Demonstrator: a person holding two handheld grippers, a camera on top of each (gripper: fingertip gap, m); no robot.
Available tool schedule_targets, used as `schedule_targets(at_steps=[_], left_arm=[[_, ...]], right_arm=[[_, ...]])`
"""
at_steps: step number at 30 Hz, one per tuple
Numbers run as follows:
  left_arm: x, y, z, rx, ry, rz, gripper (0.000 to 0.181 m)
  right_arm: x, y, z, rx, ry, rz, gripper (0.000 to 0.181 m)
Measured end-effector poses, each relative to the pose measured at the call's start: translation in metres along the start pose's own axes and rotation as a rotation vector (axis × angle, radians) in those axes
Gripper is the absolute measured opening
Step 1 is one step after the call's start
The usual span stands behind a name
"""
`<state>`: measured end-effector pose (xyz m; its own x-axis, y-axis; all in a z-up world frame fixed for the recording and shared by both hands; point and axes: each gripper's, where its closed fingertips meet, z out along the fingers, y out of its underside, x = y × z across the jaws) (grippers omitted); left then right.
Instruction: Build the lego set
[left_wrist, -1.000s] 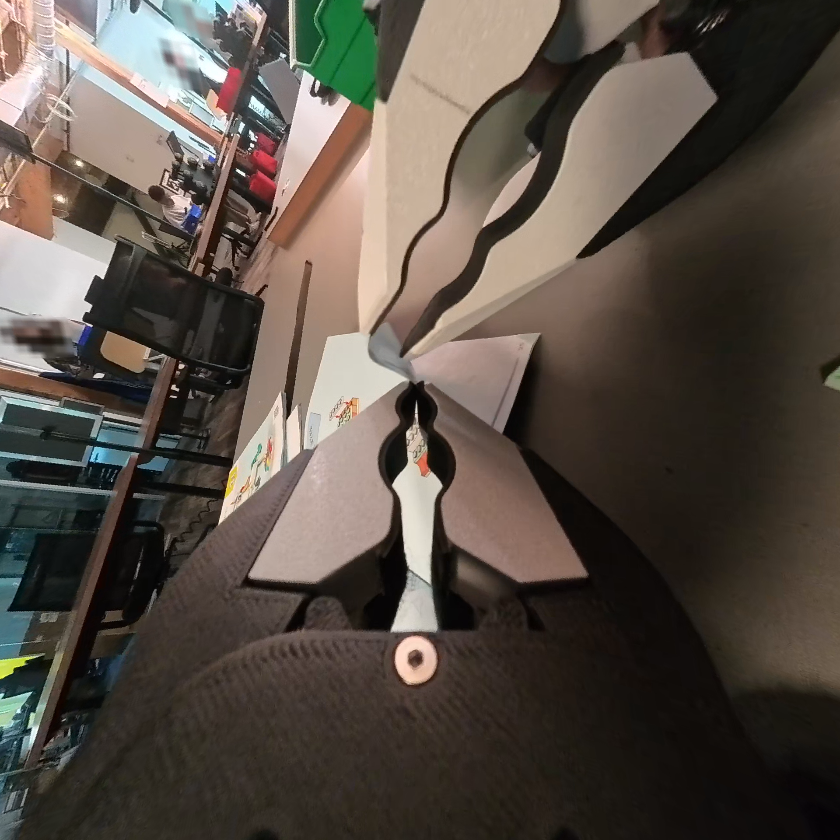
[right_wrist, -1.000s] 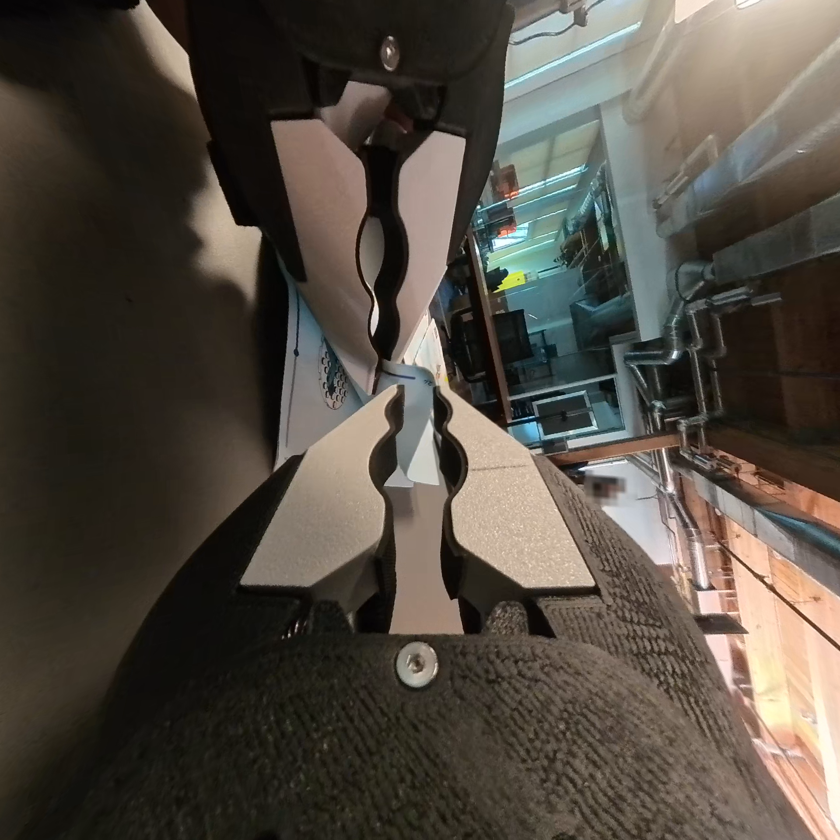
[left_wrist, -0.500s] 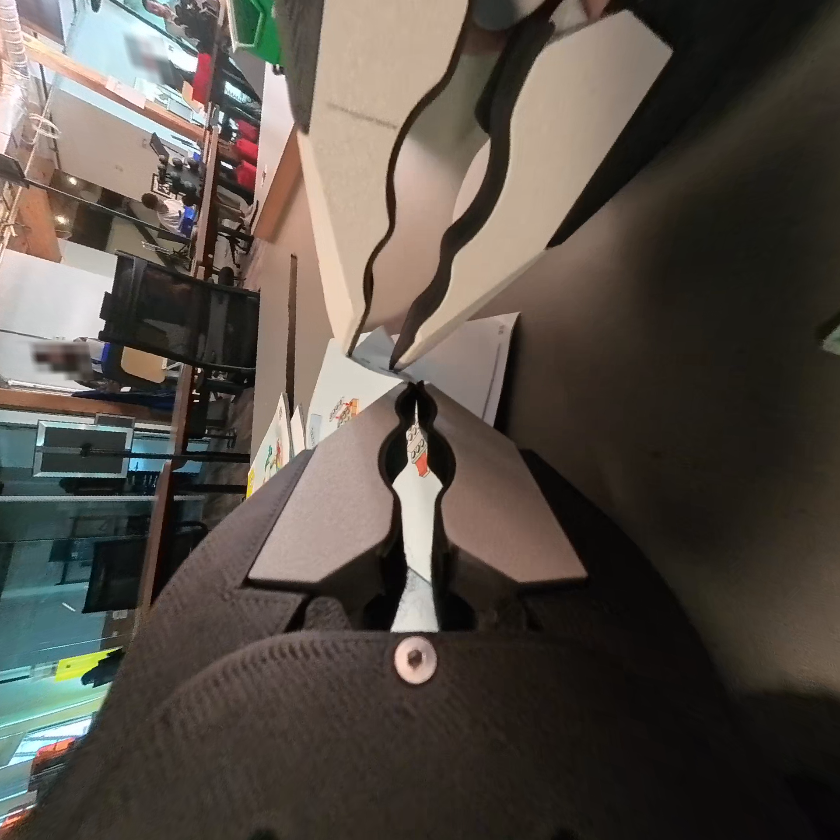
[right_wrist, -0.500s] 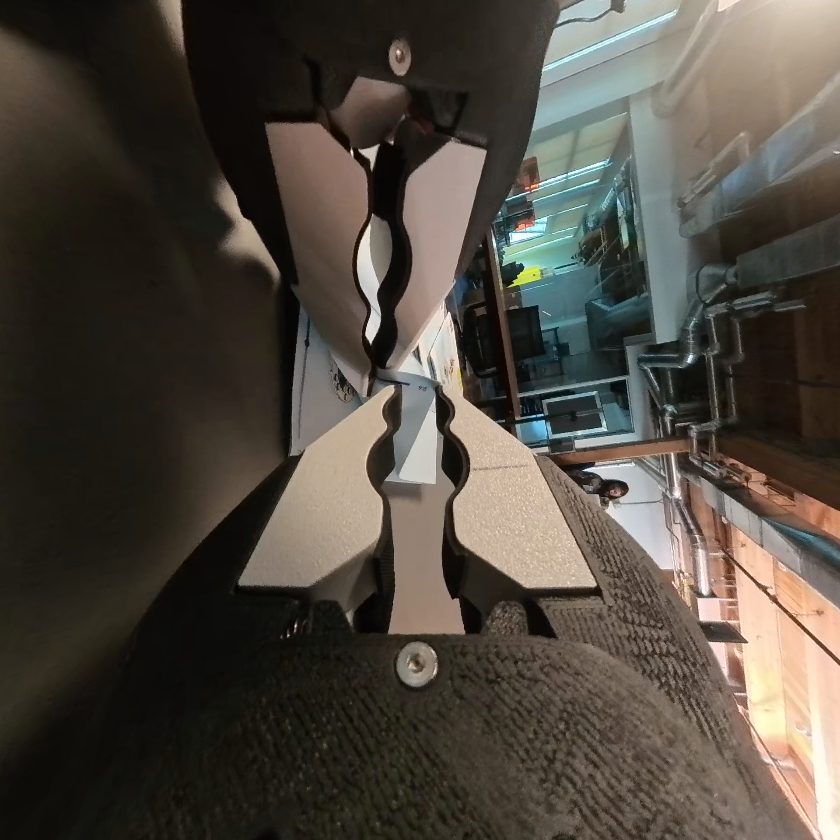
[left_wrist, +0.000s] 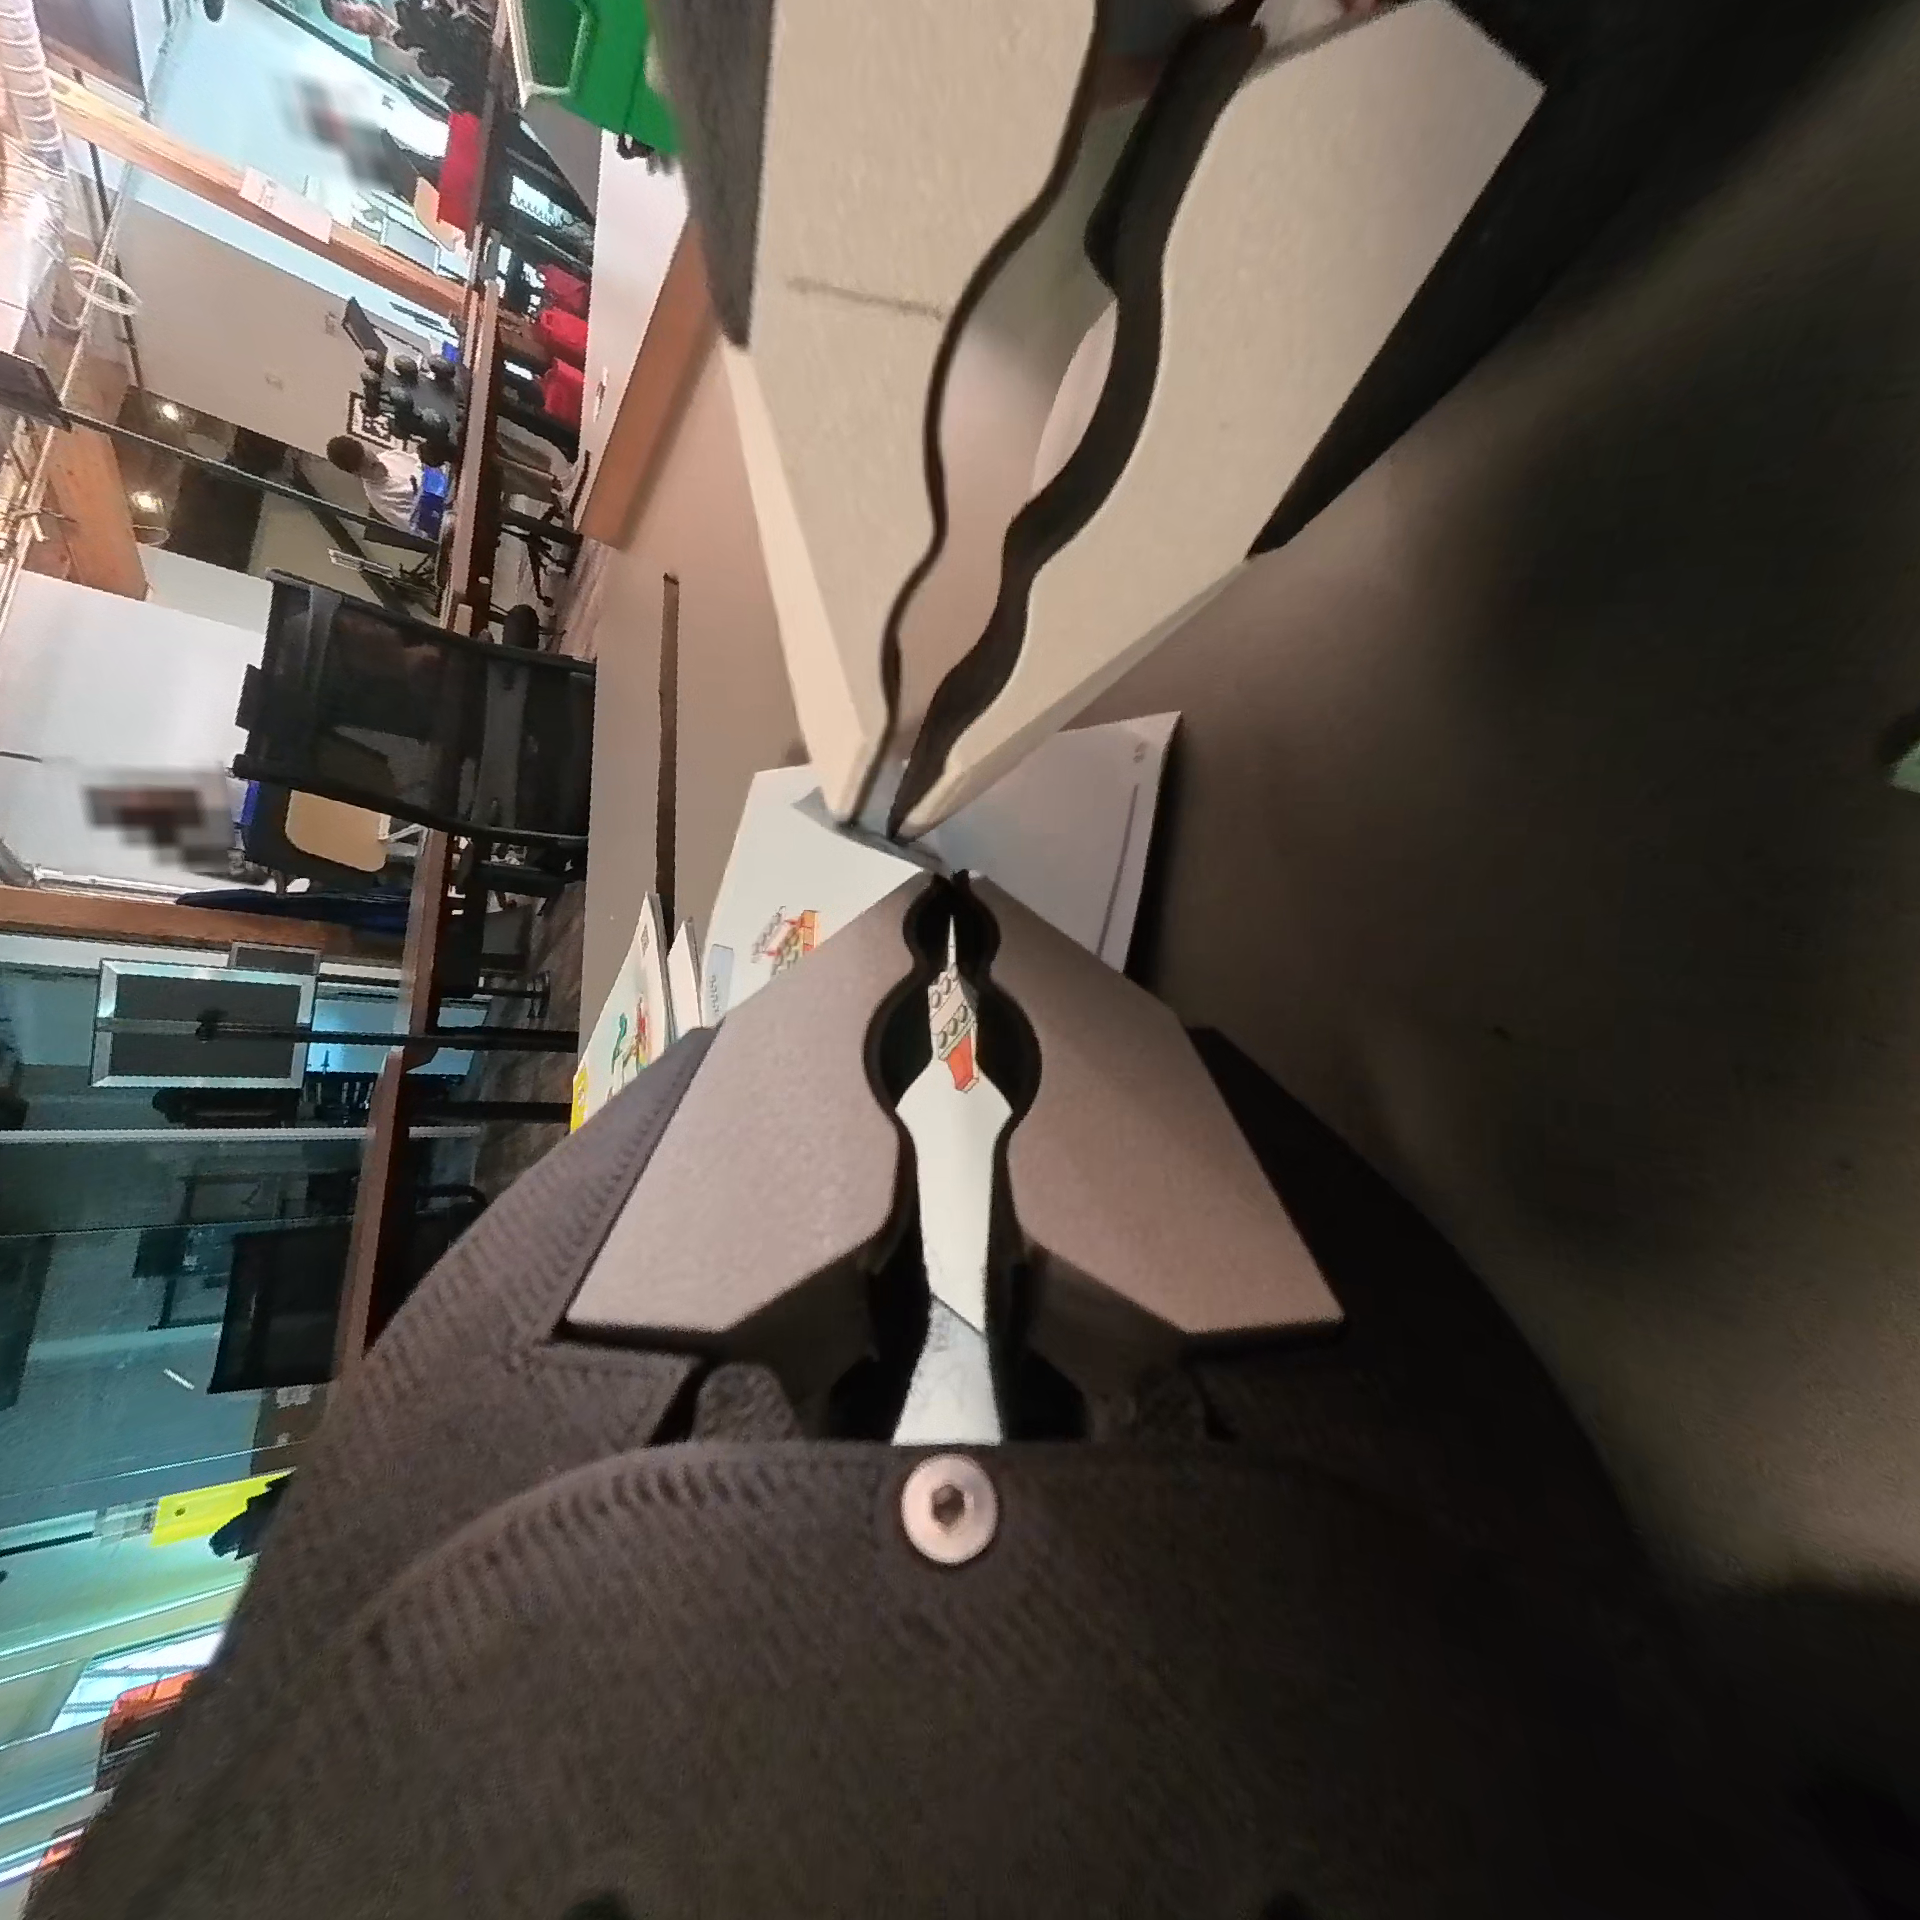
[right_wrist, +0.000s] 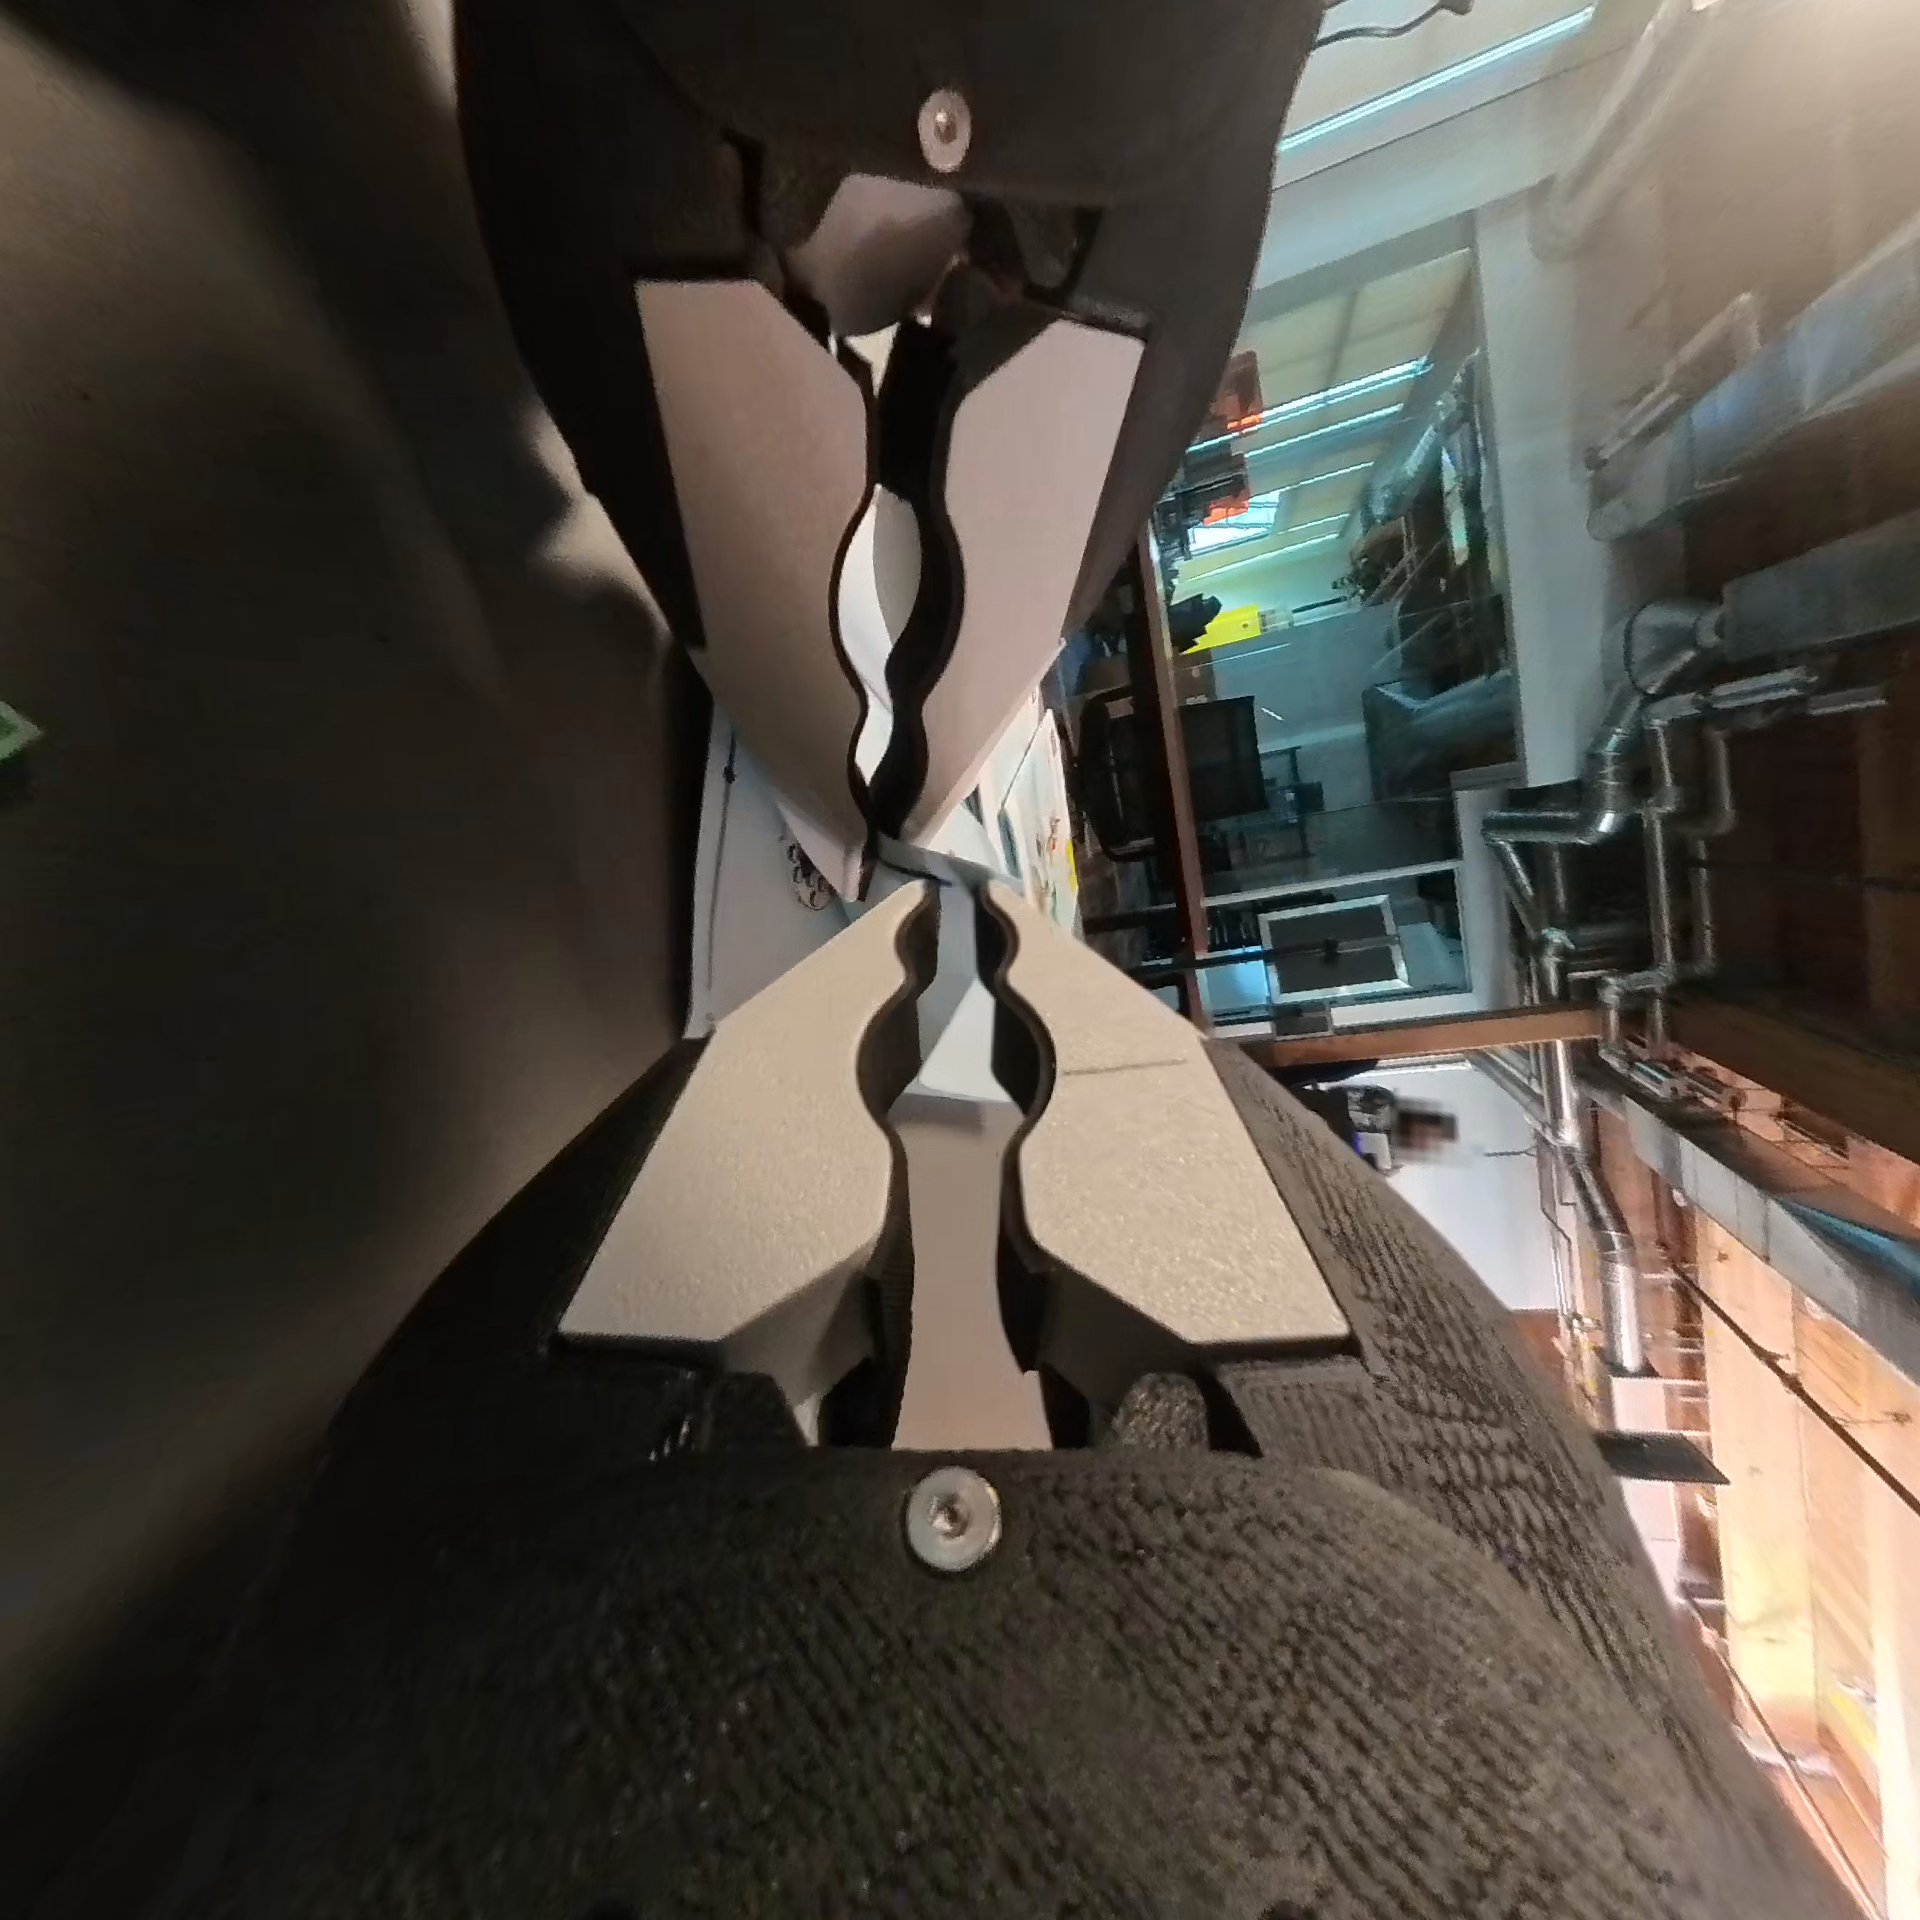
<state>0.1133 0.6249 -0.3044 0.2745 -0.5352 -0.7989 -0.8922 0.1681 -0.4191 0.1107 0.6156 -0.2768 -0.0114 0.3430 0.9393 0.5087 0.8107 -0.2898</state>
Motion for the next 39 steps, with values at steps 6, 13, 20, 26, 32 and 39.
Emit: schedule_targets(at_steps=[6, 13, 20, 26, 32, 39], left_arm=[[-0.004, 0.001, -0.001, 0.008, -0.011, -0.046, 0.0], [-0.017, 0.004, -0.004, 0.022, -0.059, -0.145, 0.0], [-0.022, 0.006, -0.004, 0.019, -0.078, -0.165, 0.0], [-0.024, 0.002, -0.007, 0.065, -0.073, -0.213, 0.0], [-0.016, -0.004, -0.008, 0.11, -0.012, -0.233, 0.01], [-0.043, -0.008, -0.026, 0.254, -0.075, -0.446, 0.025]], right_arm=[[0.005, 0.0, -0.001, 0.008, 0.016, 0.027, 0.018], [0.007, 0.002, 0.0, -0.007, 0.036, 0.018, 0.018], [0.005, 0.003, 0.0, -0.013, 0.025, 0.015, 0.018], [0.012, 0.006, 0.003, -0.041, 0.09, -0.021, 0.0], [0.021, 0.009, 0.005, -0.067, 0.138, -0.021, 0.0], [0.053, 0.036, -0.005, -0.181, 0.336, -0.152, 0.0]])
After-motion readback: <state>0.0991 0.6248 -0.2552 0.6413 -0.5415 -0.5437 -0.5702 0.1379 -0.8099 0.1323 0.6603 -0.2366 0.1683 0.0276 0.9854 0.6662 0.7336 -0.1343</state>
